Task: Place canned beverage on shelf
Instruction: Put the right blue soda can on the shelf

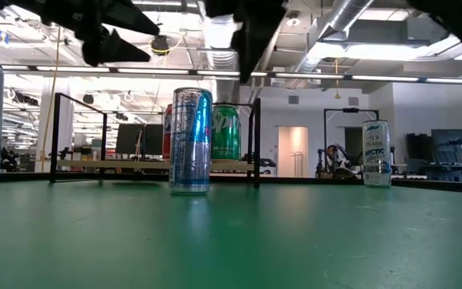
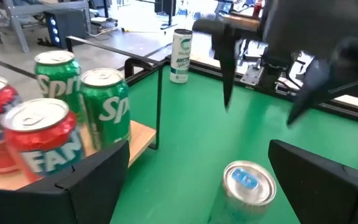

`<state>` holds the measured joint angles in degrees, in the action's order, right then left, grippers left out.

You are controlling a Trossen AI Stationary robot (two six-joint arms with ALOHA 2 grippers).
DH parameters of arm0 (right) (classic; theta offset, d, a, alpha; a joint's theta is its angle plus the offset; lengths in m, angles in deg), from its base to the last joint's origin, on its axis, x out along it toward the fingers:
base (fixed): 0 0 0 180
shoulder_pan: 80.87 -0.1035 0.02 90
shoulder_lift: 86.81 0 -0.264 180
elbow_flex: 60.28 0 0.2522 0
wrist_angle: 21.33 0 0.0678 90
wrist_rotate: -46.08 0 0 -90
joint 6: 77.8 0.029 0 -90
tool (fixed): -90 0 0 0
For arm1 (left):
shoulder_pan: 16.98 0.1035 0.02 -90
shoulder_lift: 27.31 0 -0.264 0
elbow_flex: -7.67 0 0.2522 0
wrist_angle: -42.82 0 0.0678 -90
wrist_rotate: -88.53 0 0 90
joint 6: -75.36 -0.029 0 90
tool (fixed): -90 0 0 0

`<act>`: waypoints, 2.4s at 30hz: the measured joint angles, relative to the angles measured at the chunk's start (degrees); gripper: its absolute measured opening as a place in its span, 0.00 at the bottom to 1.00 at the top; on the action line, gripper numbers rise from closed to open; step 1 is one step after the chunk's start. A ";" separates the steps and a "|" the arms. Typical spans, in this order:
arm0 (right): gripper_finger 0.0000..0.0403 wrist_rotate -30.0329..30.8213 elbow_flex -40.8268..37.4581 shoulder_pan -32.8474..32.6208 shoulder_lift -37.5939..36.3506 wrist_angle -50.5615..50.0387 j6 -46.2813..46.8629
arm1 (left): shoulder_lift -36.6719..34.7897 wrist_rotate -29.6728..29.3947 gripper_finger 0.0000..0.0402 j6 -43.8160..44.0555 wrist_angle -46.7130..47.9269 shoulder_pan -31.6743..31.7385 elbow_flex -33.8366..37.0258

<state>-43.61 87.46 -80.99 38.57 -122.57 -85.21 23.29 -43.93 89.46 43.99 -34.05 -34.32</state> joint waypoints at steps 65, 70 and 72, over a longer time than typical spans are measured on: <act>0.93 10.10 -80.90 6.91 -63.29 45.02 7.72 | 35.82 19.10 0.54 -4.32 26.26 1.06 -29.07; 0.93 10.11 -80.90 6.91 -63.27 46.43 10.53 | 32.25 27.12 0.54 -13.76 27.35 1.21 -29.07; 0.93 10.12 -80.90 6.91 -63.27 46.89 11.58 | 31.42 29.16 0.54 -15.88 26.94 1.29 -29.07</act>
<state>-33.48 6.56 -74.09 -24.70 -75.68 -73.63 54.71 -14.77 73.59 70.93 -32.77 -63.39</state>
